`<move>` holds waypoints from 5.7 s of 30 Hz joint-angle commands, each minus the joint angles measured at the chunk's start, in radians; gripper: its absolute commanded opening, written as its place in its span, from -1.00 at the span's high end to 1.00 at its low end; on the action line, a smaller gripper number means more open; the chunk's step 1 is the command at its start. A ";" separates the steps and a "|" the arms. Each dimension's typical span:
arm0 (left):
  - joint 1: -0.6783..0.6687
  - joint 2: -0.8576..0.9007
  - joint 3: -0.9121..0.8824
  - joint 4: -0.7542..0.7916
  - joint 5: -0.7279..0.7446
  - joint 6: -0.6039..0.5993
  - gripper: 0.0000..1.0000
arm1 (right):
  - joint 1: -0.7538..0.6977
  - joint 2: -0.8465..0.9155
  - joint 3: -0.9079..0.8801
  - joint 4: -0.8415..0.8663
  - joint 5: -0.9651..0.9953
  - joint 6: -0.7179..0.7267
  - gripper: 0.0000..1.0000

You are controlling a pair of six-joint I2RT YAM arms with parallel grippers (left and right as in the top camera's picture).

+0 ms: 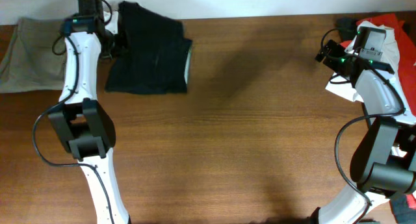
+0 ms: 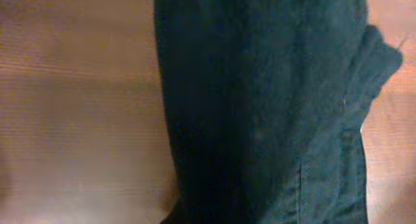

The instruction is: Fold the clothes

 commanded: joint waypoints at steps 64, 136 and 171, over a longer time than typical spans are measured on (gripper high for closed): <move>0.318 0.274 0.219 -0.205 -0.180 -0.040 0.99 | -0.003 -0.013 0.010 0.003 0.005 -0.002 -0.97; 0.106 0.000 0.319 -0.392 0.178 -0.032 -0.98 | 0.239 -1.927 -1.427 0.290 0.029 -0.301 -0.97; -0.073 -0.401 -0.518 0.021 0.060 -0.032 -0.99 | 0.239 -1.924 -1.427 0.290 0.029 -0.303 -0.97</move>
